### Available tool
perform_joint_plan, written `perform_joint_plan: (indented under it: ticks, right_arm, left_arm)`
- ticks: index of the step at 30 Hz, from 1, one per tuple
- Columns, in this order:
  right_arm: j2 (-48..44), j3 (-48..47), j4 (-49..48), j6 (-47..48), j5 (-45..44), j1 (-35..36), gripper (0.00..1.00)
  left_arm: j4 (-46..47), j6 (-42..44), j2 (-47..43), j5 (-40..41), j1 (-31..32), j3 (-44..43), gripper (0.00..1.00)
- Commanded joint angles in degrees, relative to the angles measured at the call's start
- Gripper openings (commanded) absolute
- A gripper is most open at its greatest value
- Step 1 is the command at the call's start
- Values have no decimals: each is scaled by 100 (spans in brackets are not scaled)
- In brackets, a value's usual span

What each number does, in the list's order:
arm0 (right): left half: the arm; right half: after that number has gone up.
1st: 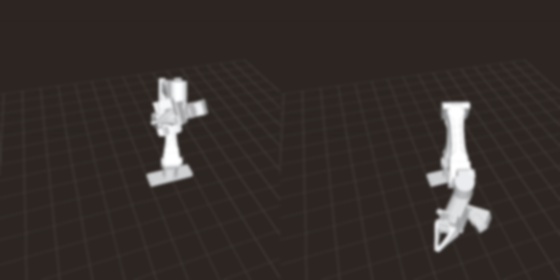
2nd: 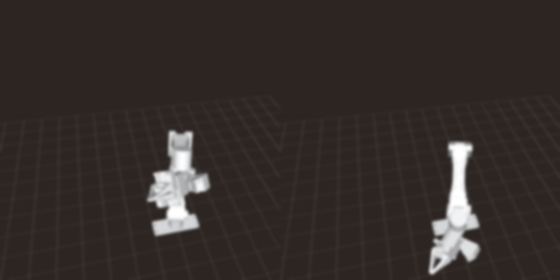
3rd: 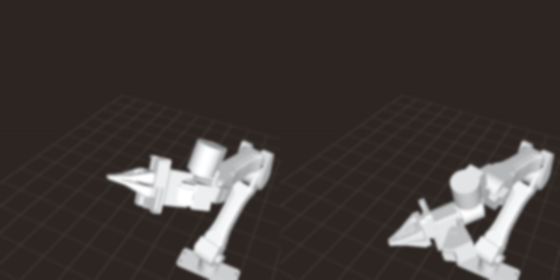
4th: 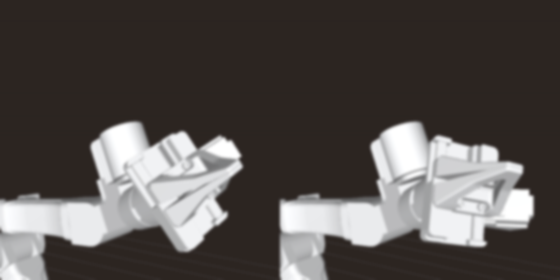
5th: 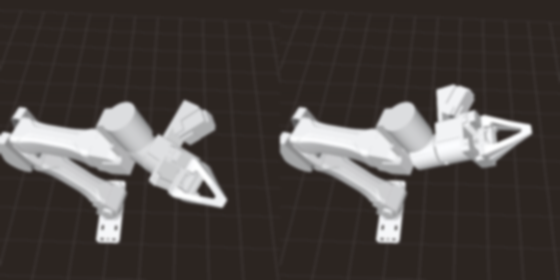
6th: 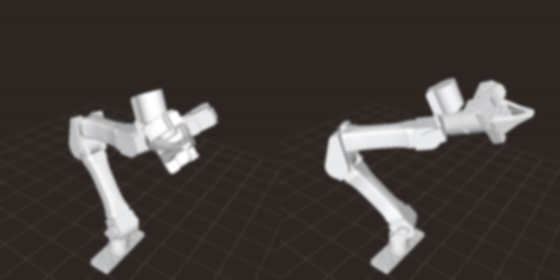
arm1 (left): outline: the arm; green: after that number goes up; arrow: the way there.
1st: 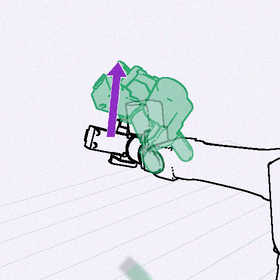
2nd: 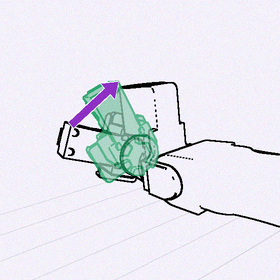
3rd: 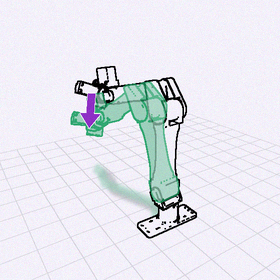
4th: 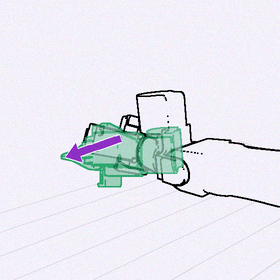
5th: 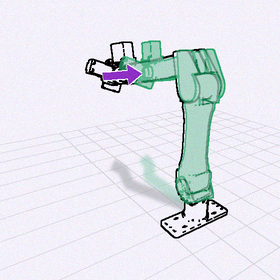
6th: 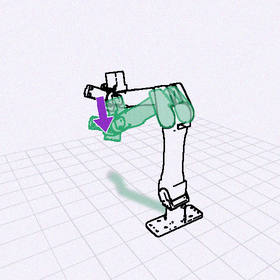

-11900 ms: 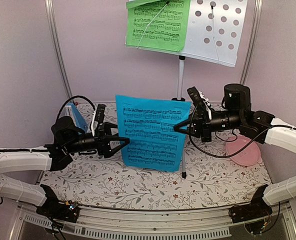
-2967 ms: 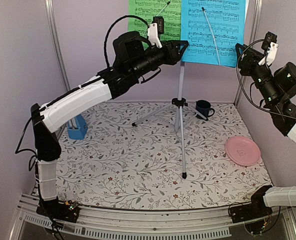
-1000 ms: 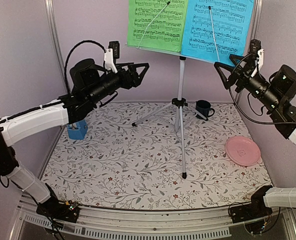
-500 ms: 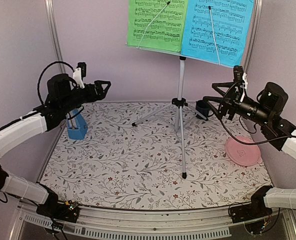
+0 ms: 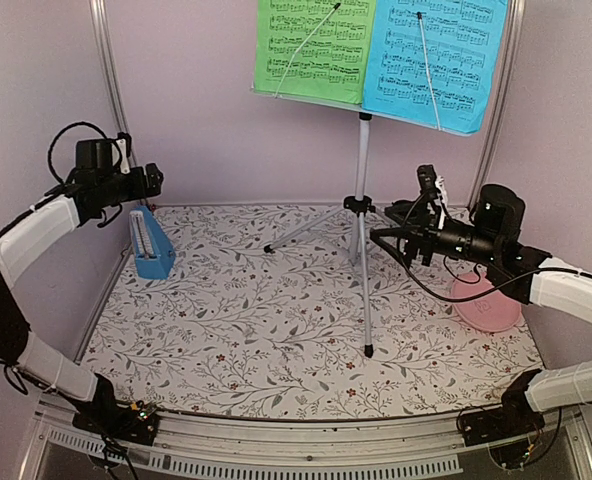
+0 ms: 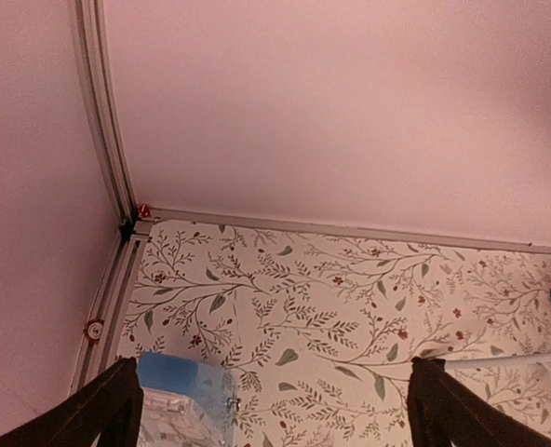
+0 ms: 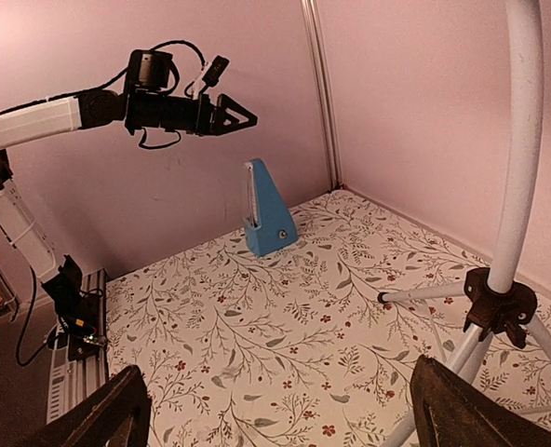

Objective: Set up the instrument practice props

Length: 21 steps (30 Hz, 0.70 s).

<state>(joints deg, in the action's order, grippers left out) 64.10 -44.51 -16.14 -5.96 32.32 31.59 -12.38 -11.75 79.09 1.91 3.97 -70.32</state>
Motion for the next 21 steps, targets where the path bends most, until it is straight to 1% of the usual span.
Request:
perform_joint_plan:
  ticks: [1,5,7,10,13,16,21]
  right_arm:
    - [188,-50,-420,-99,173,133,99]
    - [308,-114,-480,-125,204,169,99]
    - [322,-102,-576,-172,208,188,99]
    - [355,-75,-670,-244,206,208,99]
    - [375,-73,-712,-282,205,224,99]
    - [377,-72,-716,-284,192,220,99]
    - [367,-54,-724,-309,136,231,99]
  left_arm:
    - [-547,305,461,461,-192,-80,100]
    - [-657,661,886,1009,-248,-261,99]
    - [-779,781,1105,1048,-343,-395,99]
    - [-767,831,1289,830,-490,-472,99]
    - [-686,806,1433,189,-652,-488,98]
    - [-665,689,1568,-243,-759,-485,93]
    - [-417,479,1557,-464,-757,-212,83]
